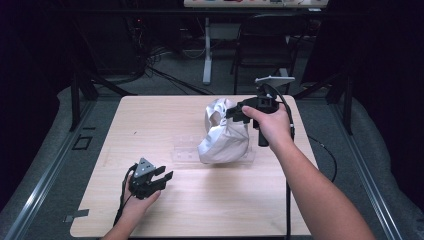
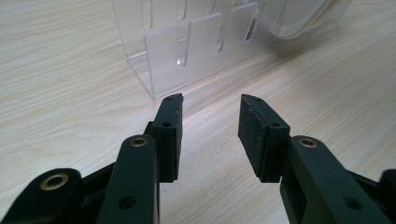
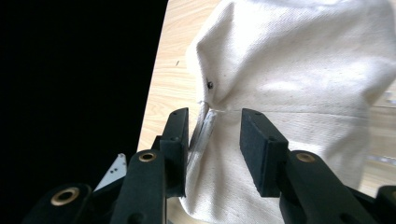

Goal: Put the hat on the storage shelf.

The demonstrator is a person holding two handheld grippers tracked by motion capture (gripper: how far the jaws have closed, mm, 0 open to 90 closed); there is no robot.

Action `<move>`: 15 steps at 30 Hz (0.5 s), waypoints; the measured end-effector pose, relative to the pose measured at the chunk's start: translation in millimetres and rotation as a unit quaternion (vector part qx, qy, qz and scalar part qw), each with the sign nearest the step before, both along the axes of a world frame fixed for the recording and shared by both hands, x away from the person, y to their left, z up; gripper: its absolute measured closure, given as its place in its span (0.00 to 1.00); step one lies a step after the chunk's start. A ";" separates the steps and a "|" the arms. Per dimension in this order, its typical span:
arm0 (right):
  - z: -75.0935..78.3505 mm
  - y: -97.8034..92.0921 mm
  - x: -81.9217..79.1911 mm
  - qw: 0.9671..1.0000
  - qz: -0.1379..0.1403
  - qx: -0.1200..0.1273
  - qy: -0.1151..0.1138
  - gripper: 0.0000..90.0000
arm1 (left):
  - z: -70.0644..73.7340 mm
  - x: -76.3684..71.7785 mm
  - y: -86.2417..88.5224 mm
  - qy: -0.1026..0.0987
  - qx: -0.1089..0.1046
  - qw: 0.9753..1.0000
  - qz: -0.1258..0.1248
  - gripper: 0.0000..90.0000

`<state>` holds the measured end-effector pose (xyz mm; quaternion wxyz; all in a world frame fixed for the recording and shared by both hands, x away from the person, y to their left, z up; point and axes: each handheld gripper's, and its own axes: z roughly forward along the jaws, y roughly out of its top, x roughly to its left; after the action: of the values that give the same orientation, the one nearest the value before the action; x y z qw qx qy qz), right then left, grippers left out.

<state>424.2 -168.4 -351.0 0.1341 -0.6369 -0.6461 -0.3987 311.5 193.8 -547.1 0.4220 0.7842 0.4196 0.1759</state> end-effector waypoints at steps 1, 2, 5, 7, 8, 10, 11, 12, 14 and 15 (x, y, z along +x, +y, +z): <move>-0.9 -2.8 -0.9 1.000 -0.001 0.001 -0.001 0.69 | 0.1 0.2 0.6 0.000 0.000 1.000 0.000 0.67; -2.1 -6.6 -2.0 1.000 0.000 0.003 0.000 0.69 | -0.2 0.2 0.5 -0.001 -0.002 1.000 0.004 0.67; -6.4 -15.5 -6.7 1.000 -0.001 -0.001 0.003 0.67 | -0.2 0.7 1.8 -0.002 -0.004 1.000 0.007 0.66; -11.3 -22.0 -11.9 1.000 0.002 0.001 -0.006 0.65 | -0.6 1.5 3.0 -0.001 -0.003 1.000 0.008 0.65; -12.2 -24.2 -13.9 1.000 0.003 0.001 -0.009 0.65 | -1.1 2.0 3.6 0.000 -0.002 1.000 0.008 0.65; -13.9 -30.7 -20.4 1.000 0.005 0.000 -0.016 0.64 | -2.2 3.0 4.5 0.002 0.000 1.000 0.011 0.65; -14.3 -32.8 -22.9 1.000 0.004 -0.001 -0.018 0.64 | -2.7 3.3 4.8 0.003 -0.001 1.000 0.013 0.65; -15.3 -36.3 -27.5 1.000 0.006 -0.009 -0.026 0.64 | -2.8 3.6 5.3 0.002 0.001 1.000 0.013 0.64; -17.8 -40.2 -33.9 0.999 0.009 -0.027 -0.037 0.63 | -3.1 4.1 6.5 0.001 0.000 1.000 0.015 0.64; -19.8 -42.5 -37.5 0.998 0.011 -0.036 -0.042 0.62 | -3.0 4.3 7.1 0.001 0.001 1.000 0.016 0.64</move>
<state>386.7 -210.9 -370.8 0.0881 -0.6165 -0.6723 -0.4003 315.8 200.9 -550.1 0.4179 0.7782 0.4319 0.1824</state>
